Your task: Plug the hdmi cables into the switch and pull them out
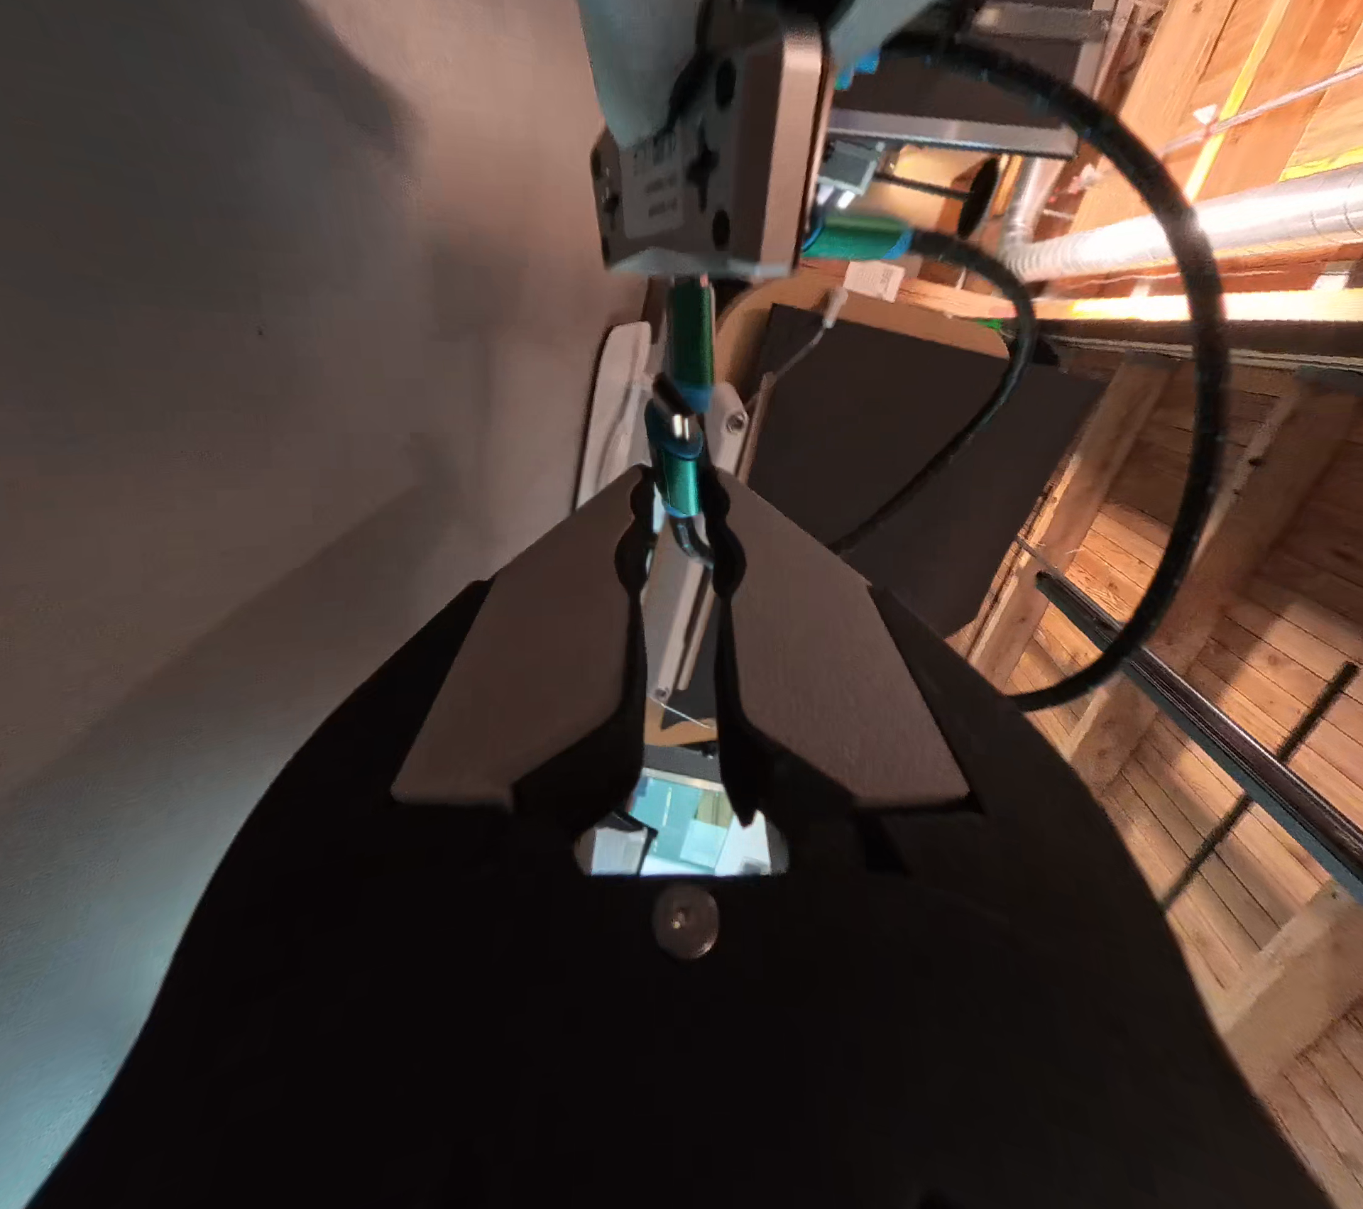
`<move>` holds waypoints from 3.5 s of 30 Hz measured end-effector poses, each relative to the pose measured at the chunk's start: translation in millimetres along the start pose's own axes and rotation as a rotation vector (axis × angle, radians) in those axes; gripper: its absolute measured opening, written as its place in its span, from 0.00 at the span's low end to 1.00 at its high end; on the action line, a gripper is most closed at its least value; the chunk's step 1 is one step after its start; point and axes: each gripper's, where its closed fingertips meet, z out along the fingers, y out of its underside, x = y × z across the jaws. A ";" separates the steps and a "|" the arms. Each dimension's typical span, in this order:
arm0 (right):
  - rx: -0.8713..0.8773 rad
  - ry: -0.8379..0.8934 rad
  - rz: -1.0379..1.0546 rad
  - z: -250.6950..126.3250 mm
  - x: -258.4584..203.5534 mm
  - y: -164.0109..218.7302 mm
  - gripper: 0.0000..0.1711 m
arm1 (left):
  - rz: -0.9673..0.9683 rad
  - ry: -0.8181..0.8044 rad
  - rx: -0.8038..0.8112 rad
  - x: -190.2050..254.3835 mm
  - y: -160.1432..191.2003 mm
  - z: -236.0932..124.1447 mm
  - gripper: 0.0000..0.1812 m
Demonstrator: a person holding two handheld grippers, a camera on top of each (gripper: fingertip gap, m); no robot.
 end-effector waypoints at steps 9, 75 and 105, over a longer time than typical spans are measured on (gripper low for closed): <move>0.178 -0.335 0.030 -27.4 -73.6 -31.0 0.08 | -0.102 0.029 -0.088 -2.5 22.9 5.5 0.11; 0.183 0.072 0.174 9.1 -4.7 -19.3 0.04 | -0.057 0.092 -0.039 6.2 23.3 2.7 0.11; 0.327 0.141 0.005 -2.3 -9.5 -35.6 0.04 | 0.081 0.088 0.022 13.7 15.1 1.6 0.11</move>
